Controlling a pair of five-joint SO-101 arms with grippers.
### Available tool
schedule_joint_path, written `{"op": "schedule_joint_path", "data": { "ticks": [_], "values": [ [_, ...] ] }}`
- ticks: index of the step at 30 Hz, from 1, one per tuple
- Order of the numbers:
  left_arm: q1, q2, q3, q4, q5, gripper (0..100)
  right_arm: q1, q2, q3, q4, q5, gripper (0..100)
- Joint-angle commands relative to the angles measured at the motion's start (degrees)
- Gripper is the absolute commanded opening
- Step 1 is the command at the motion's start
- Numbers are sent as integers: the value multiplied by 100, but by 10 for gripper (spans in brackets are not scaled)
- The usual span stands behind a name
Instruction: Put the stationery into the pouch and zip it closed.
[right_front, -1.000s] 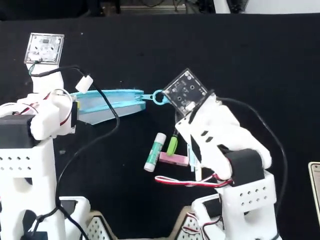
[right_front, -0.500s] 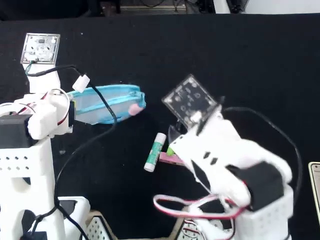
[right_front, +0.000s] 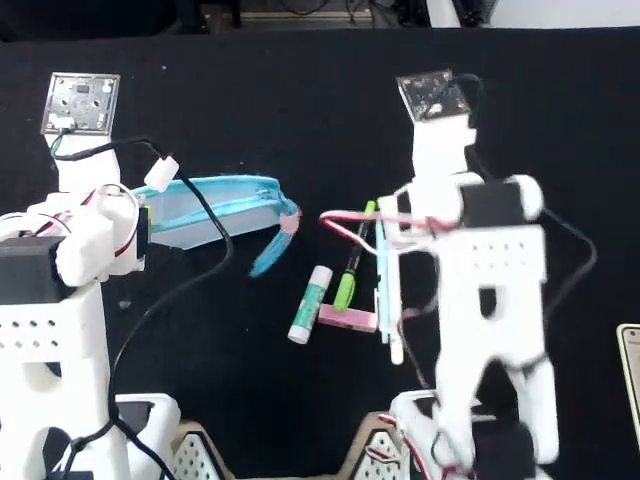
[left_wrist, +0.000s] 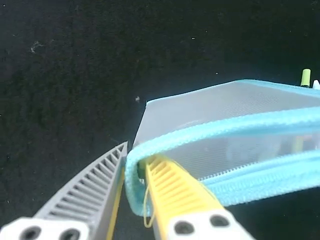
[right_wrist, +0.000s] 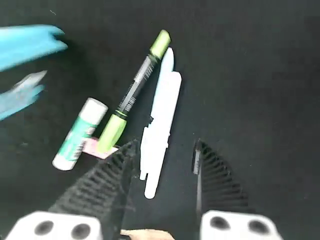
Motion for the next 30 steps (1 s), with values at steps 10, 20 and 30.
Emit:
{"op": "schedule_joint_path", "data": {
  "ticks": [10,20,30],
  "values": [
    [-136,26,198,70,35,30,185,1200,1358,-2321,-44,162],
    [-136,18,180,62,62,30,193,2598,629,-2523,-70,162],
    [-136,18,171,88,62,30,369,3829,-251,-2514,-35,75]
  ]
}}
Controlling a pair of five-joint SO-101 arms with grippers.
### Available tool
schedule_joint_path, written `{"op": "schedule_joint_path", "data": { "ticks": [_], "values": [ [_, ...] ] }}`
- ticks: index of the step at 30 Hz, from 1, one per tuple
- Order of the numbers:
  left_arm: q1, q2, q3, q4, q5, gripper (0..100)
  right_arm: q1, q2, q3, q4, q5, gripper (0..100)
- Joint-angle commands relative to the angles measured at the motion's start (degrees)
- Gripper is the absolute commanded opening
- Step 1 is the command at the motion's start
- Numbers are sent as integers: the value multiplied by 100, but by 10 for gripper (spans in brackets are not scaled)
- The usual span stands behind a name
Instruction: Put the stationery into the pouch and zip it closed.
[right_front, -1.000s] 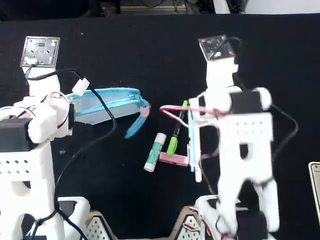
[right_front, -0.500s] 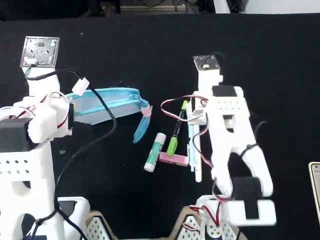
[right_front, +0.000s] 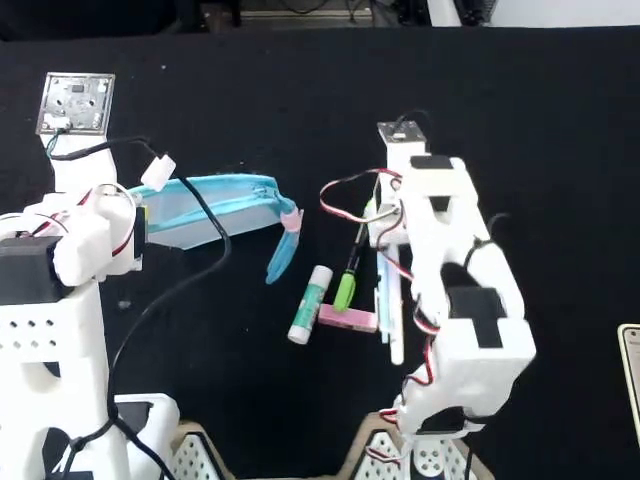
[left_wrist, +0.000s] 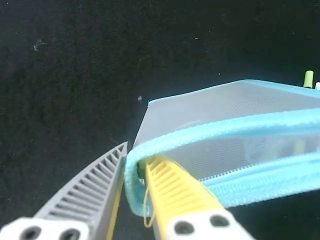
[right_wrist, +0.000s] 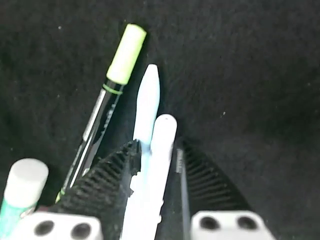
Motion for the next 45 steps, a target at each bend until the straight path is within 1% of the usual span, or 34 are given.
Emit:
{"op": "schedule_joint_path", "data": {
  "ticks": [1,3,6,12,16,19,21,24,26,32,34,36,37,38,39,45],
  "values": [
    [-57,18,171,88,62,30,237,101,-462,-44,0,58],
    [-57,18,171,88,62,30,316,163,-488,-44,114,11],
    [-57,18,171,88,62,30,352,154,-541,211,571,10],
    [-57,18,163,88,62,30,563,-13,-1305,941,1011,10],
    [-57,18,180,88,62,30,589,92,-1490,941,1495,11],
    [-57,18,180,88,62,30,589,382,-1499,738,1714,12],
    [-57,18,171,88,62,30,589,593,-1525,668,1732,25],
    [-57,18,154,88,62,30,563,901,-1675,721,1732,107],
    [-57,18,154,97,62,30,563,1033,-1798,721,1732,145],
    [-57,18,154,97,62,30,554,1332,-2097,712,1723,148],
    [-57,18,145,97,62,30,554,1367,-2185,712,1705,122],
    [-57,18,145,97,62,30,580,1323,-2220,721,1697,26],
    [-57,18,145,97,62,30,589,1262,-2220,747,1688,6],
    [-57,18,145,97,62,30,589,1165,-2246,914,1714,24],
    [-57,18,145,97,62,30,598,1024,-2255,1073,1741,10],
    [-57,18,145,97,62,30,554,-295,-2316,1916,1741,10]
  ]
}}
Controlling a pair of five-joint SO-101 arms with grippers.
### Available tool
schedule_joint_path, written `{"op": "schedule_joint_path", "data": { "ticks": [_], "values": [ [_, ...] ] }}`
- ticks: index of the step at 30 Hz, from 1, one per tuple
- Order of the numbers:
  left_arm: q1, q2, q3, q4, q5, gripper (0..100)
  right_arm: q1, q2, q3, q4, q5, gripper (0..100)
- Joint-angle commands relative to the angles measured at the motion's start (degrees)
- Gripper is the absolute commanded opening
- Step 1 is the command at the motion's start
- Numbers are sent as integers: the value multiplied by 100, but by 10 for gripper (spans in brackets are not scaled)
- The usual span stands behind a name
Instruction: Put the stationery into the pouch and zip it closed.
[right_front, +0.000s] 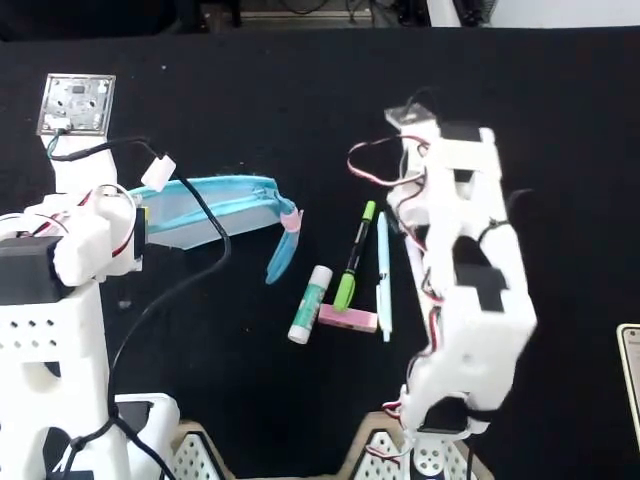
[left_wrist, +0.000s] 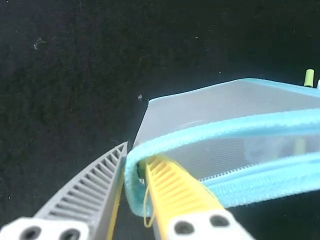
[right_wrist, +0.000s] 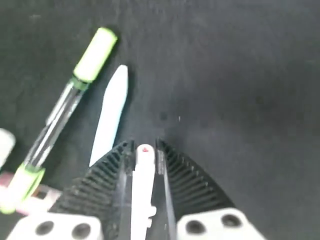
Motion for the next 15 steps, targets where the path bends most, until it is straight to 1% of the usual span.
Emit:
{"op": "schedule_joint_path", "data": {
  "ticks": [1,5,11,15],
  "values": [
    [-57,18,145,70,62,30,18,-1165,-330,492,44,10],
    [-57,18,145,70,62,30,26,-1938,-338,765,44,10],
    [-57,18,145,70,62,30,62,-2598,-532,800,0,10],
    [-57,18,145,70,62,30,-9,-3046,-655,1108,0,10]
  ]
}}
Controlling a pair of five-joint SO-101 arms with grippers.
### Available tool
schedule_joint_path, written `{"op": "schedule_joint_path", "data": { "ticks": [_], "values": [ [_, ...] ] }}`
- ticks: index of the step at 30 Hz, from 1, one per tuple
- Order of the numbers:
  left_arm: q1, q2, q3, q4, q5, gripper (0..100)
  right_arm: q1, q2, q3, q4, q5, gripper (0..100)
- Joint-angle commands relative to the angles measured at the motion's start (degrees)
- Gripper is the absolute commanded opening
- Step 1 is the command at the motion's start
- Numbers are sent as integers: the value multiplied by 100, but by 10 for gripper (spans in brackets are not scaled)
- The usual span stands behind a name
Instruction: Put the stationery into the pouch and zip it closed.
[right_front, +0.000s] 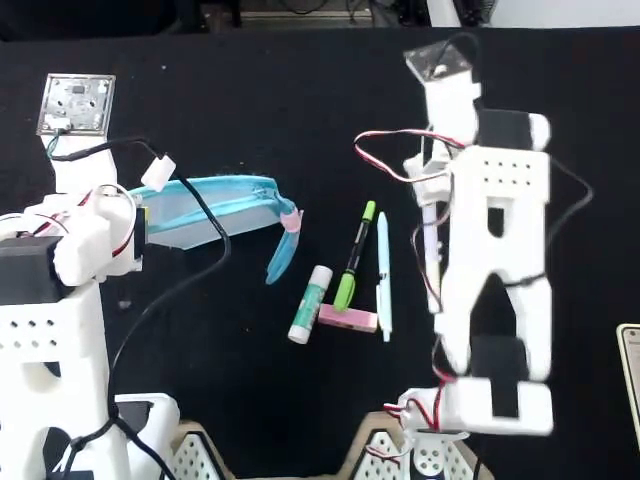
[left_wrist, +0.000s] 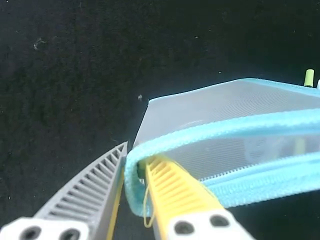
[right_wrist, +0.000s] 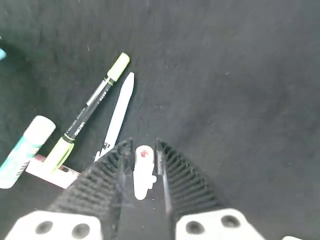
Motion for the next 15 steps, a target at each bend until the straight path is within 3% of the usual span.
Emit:
{"op": "schedule_joint_path", "data": {
  "ticks": [1,8,15],
  "values": [
    [-57,18,145,70,62,30,-9,-567,-277,229,0,10],
    [-57,18,145,70,62,30,308,-655,268,35,26,10],
    [-57,18,145,70,62,30,369,-690,488,466,-9,10]
  ]
}}
